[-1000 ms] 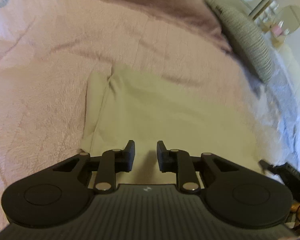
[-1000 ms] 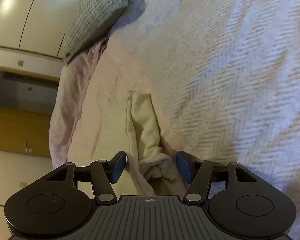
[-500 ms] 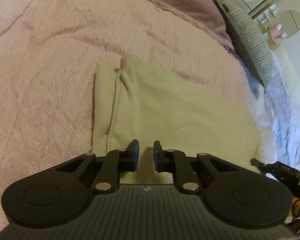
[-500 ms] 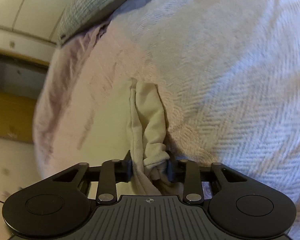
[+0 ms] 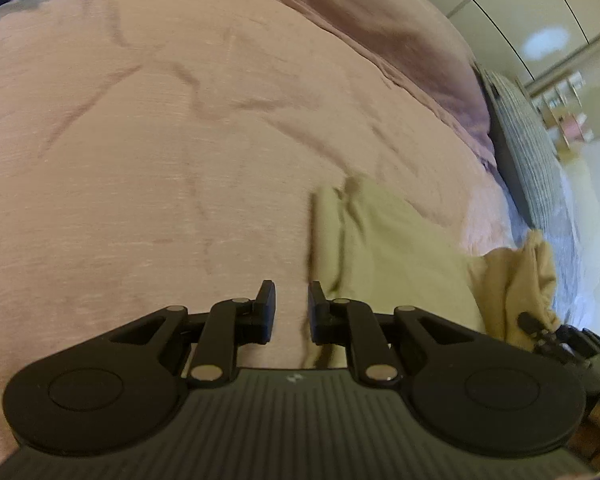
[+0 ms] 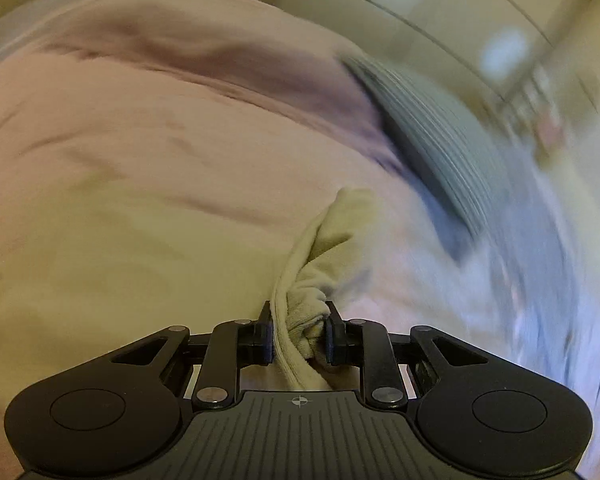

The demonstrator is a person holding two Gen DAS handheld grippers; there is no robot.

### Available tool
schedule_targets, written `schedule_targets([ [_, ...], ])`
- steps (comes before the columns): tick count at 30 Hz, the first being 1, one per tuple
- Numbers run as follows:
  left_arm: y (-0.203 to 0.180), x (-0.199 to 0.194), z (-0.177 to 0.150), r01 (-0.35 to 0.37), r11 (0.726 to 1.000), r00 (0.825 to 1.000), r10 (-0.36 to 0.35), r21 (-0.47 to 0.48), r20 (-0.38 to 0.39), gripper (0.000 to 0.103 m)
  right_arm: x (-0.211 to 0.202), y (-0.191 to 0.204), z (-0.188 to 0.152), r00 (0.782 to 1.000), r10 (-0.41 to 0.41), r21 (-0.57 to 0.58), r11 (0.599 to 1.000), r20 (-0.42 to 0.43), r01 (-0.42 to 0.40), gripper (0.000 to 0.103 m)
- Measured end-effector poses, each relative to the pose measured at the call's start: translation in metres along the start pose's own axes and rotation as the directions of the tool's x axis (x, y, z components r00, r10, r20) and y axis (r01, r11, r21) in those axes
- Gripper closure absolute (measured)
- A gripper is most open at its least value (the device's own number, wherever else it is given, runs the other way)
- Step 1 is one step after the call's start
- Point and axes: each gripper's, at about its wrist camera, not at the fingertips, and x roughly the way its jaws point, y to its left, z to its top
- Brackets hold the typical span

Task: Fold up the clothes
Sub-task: 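Fold the shirt over again with both grippers and release it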

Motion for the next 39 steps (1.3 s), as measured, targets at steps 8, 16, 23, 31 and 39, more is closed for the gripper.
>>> schedule_targets([
  [8, 0.021, -0.012, 0.007, 0.045, 0.998, 0.999, -0.046, -0.050, -0.010, 0.091, 0.011, 0.115, -0.010, 0.983, 0.159, -0.223, 0.959, -0.088, -0.175, 0.043],
  [16, -0.003, 0.002, 0.001, 0.182, 0.980, 0.979, -0.188, -0.077, -0.077, 0.081, -0.030, 0.034, -0.007, 0.957, 0.288, 0.042, 0.956, 0.023, -0.289, 0.040],
  [23, -0.046, 0.048, -0.013, 0.274, 0.955, 0.939, -0.291, -0.112, -0.183, 0.066, 0.024, -0.087, -0.045, 0.958, 0.257, 0.584, 0.800, -0.125, -0.138, 0.040],
  [31, -0.058, 0.097, -0.025, 0.332, 0.919, 0.903, -0.374, -0.211, -0.210, 0.041, 0.077, -0.110, -0.095, 0.879, 0.459, 0.871, 0.477, -0.132, -0.118, 0.040],
  [39, -0.068, 0.114, -0.021, 0.370, 0.900, 0.886, -0.417, -0.231, -0.204, 0.048, 0.087, -0.101, -0.090, 0.872, 0.466, 0.829, 0.539, -0.146, -0.149, 0.040],
])
